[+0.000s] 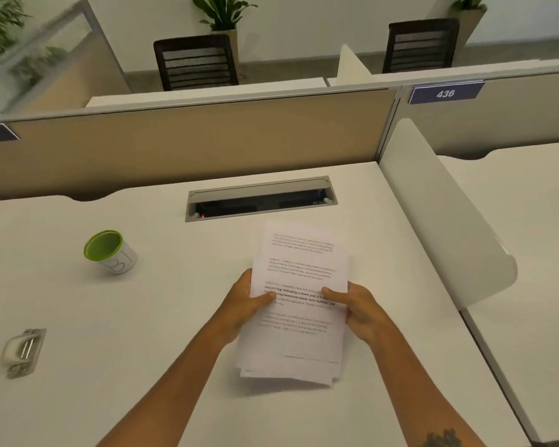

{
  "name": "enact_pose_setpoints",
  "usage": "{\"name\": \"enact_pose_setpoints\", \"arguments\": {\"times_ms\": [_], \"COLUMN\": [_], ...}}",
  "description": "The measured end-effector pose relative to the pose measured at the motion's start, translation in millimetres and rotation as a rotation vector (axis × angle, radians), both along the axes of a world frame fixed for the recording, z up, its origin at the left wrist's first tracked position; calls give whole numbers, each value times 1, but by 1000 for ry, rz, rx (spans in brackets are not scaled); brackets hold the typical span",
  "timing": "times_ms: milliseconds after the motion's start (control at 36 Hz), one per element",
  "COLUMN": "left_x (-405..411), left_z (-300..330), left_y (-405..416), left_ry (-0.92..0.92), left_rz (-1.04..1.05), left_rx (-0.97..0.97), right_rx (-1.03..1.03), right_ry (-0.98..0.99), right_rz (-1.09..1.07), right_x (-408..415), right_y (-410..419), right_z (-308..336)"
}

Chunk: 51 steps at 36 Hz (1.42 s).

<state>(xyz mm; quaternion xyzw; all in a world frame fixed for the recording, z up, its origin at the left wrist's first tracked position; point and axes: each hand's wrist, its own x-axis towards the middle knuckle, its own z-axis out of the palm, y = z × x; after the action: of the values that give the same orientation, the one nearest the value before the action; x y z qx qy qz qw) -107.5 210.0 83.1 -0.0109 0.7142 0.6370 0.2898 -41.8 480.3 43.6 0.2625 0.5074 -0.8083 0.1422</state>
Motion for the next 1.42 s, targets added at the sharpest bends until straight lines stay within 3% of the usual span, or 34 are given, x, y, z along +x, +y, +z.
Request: {"name": "enact_pose_setpoints", "arguments": {"times_ms": [194, 306, 444, 611, 694, 917, 1250, 1417], "left_x": [2, -3, -12, -10, -2, 18, 56, 51], "left_z": [7, 23, 45, 40, 38, 43, -19, -23], "left_y": [-20, -33, -39, -41, -46, -63, -81, -88], "left_ry": [-26, 110, 336, 278, 320, 482, 366, 346], "left_rz": [121, 143, 192, 209, 274, 430, 426, 447], "left_rx": [-3, -12, -145, -241, -202, -10, -30, -33], "right_rx": [163, 238, 477, 569, 637, 535, 539, 554], "right_ry": [-5, 117, 246, 183, 245, 512, 320, 328], "right_rz": [0, -90, -180, -184, -230, -429, -368, -373], "right_x": [-6, -13, -20, -25, -20, 1, 19, 18], "right_y": [-40, -54, -78, -114, -125, -148, -182, -189], "right_z": [25, 54, 86, 93, 93, 87, 21, 18]}}
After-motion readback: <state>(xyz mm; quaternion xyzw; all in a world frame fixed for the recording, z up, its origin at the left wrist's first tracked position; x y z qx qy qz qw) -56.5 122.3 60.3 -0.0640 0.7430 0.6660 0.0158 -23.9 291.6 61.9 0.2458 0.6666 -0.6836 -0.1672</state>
